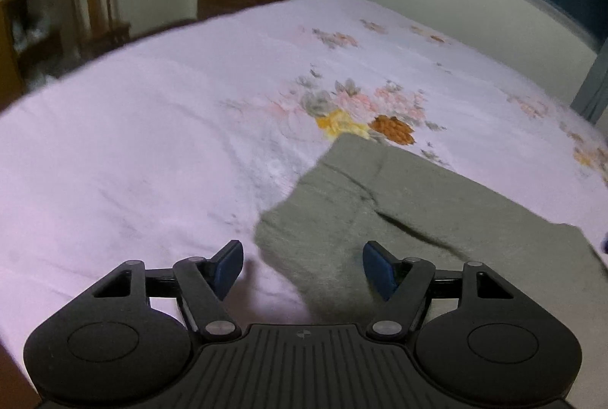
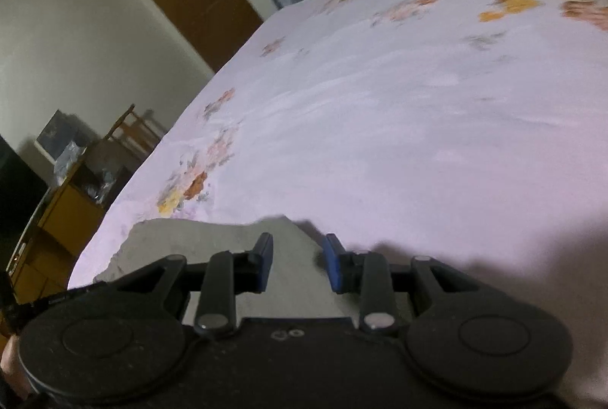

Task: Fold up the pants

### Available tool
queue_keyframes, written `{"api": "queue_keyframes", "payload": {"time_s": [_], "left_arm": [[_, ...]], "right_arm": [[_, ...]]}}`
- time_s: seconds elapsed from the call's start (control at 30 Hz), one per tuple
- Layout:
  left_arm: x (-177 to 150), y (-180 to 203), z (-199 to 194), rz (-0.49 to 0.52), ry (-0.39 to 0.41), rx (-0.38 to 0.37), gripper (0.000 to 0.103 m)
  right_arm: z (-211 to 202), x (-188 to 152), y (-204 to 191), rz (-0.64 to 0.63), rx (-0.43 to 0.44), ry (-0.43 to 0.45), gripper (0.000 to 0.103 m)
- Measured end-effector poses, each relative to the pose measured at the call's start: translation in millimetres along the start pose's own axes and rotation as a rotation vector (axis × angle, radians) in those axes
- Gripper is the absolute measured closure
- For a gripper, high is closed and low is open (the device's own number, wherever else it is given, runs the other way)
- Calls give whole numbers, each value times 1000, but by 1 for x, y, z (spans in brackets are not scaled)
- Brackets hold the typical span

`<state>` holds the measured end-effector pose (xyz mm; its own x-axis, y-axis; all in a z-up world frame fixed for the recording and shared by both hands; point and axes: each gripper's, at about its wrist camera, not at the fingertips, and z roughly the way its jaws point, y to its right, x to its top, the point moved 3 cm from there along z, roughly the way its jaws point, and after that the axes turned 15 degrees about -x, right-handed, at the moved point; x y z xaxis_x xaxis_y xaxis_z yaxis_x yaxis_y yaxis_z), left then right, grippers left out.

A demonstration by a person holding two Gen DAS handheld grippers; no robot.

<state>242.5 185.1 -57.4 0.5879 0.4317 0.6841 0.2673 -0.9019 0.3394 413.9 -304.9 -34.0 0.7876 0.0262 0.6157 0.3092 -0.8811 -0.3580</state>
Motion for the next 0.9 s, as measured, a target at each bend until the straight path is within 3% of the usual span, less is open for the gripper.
{"api": "queue_keyframes", "payload": {"time_s": [0.27,0.33,0.43,0.53,0.7,0.9], "left_arm": [[-5,6,24,-14,-5,-28,33],[-4,5,24,3,-12,-31,42],[-3,6,24,40,-16,-26,45],[-2,8,24,51,-13,-19,45],[-3,5,19,16,22,-13,45],[-6,5,18,-36,51,3,45]], "right_arm": [[32,2,-23,-88,-16,-87,81],[33,0,-26,-107,11,-112,81],[35,-2,-32,-141,32,-143,82],[32,2,-28,-140,-1,-106,85],[24,-1,-23,-174,-64,-61,79],[36,-6,-27,-144,26,-106,74]]}}
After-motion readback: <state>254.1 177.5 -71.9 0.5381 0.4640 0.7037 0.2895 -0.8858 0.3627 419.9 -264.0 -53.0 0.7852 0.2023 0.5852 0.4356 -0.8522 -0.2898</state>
